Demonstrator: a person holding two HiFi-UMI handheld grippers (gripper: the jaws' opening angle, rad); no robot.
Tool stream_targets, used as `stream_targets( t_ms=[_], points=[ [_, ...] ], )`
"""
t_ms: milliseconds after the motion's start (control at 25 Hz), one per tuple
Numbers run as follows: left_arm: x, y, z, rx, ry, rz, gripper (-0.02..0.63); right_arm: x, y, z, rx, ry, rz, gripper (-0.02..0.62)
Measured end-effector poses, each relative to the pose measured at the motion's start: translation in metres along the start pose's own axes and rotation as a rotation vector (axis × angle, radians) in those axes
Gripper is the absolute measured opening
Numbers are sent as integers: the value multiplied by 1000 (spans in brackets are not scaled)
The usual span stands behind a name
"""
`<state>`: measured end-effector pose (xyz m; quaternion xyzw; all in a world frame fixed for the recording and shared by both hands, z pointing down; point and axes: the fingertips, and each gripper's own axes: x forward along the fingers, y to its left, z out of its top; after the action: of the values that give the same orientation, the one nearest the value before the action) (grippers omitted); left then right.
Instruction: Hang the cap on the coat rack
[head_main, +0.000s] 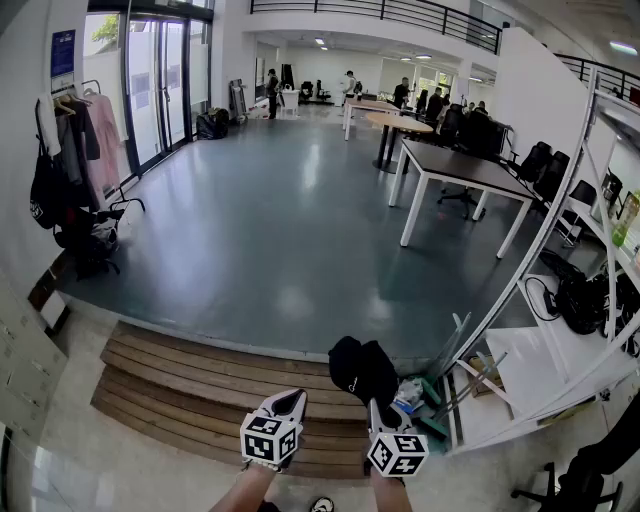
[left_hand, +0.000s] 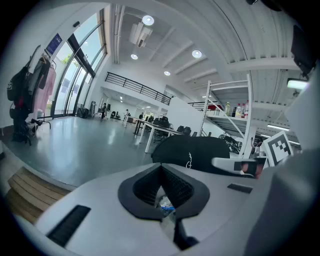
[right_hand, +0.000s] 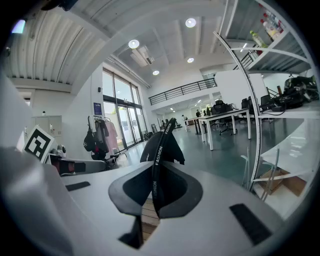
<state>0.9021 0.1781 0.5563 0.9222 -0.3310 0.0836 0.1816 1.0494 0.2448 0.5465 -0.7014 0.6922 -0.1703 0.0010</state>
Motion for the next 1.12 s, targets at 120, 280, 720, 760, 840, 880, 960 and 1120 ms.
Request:
stream_targets(
  t_ms=[120,280,720,760,840,880,960,1120],
  points=[
    [-1,-11,7,7,2,-25,5,-11,6,8,1,-9,-5,20],
    [-2,-15,16,17,-9,-54,5,-15,11,11,-16,-23,-30,20],
    [-15,2,17,11,9,-76,5,-13,35,12,47,-60,-41,20],
    [-17,4,18,12,6,-74,3,-13,37,13,50,-65,-39,20],
    [-20,9,21,15,1,-71,5,-12,42,15,45,-70,-40,20],
    [-22,11,22,15,-2,-70,5,-12,45,16,40,-72,-42,20],
    [-25,14,23,13,-5,-67,5,-12,48,17,35,-75,-43,20],
    [-26,15,22,7,-6,-62,5,-12,48,17,31,-72,-43,20]
  ],
)
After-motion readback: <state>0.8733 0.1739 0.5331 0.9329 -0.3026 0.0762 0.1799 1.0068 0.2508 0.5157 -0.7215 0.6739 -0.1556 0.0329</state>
